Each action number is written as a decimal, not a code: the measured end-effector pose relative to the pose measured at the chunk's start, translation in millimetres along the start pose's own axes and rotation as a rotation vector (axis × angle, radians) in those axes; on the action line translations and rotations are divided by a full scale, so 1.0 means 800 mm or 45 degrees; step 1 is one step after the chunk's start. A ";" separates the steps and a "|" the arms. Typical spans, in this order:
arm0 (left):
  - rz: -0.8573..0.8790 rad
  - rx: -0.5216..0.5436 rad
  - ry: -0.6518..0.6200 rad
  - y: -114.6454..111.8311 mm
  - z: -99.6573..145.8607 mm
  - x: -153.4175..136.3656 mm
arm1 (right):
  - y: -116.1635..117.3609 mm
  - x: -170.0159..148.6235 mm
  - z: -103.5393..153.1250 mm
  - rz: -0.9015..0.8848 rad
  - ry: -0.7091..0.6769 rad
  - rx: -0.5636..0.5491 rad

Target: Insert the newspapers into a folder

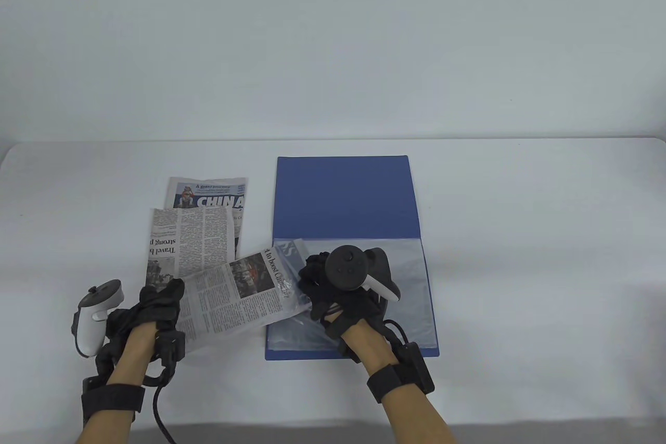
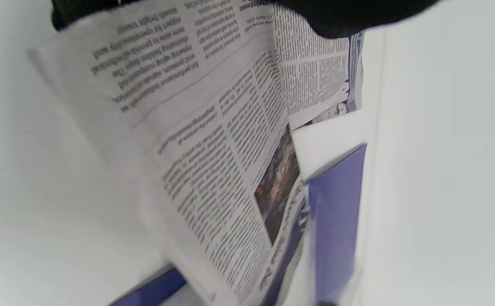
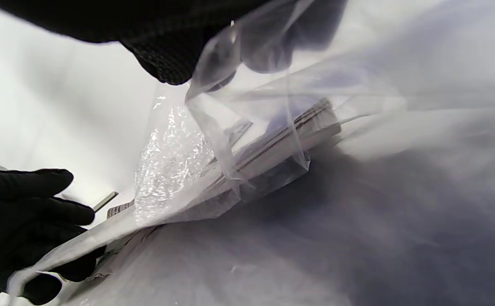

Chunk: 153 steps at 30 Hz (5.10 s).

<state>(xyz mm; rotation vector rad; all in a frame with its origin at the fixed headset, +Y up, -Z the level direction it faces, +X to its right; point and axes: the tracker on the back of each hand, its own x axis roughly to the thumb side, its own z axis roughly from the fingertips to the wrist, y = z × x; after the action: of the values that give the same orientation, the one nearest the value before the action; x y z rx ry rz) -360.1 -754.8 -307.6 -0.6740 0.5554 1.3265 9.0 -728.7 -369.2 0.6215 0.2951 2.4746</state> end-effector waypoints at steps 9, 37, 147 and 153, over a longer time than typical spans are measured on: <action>-0.168 -0.076 -0.174 -0.038 -0.005 0.012 | 0.008 0.009 -0.003 0.085 0.002 0.042; -0.448 -0.160 -0.639 -0.118 -0.030 0.054 | -0.002 0.013 -0.006 -0.004 0.006 -0.017; -0.798 -0.109 -0.347 -0.146 -0.039 0.074 | 0.013 0.005 -0.003 0.057 0.080 0.042; -0.735 0.042 -0.433 -0.126 -0.026 0.080 | 0.010 0.002 -0.002 0.050 0.082 0.031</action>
<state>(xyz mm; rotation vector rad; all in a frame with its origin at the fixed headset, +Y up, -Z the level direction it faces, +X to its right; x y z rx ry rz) -249.5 -736.5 -354.6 -0.5123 0.0888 0.8565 3.4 -734.2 -367.1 0.5635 0.3419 2.5355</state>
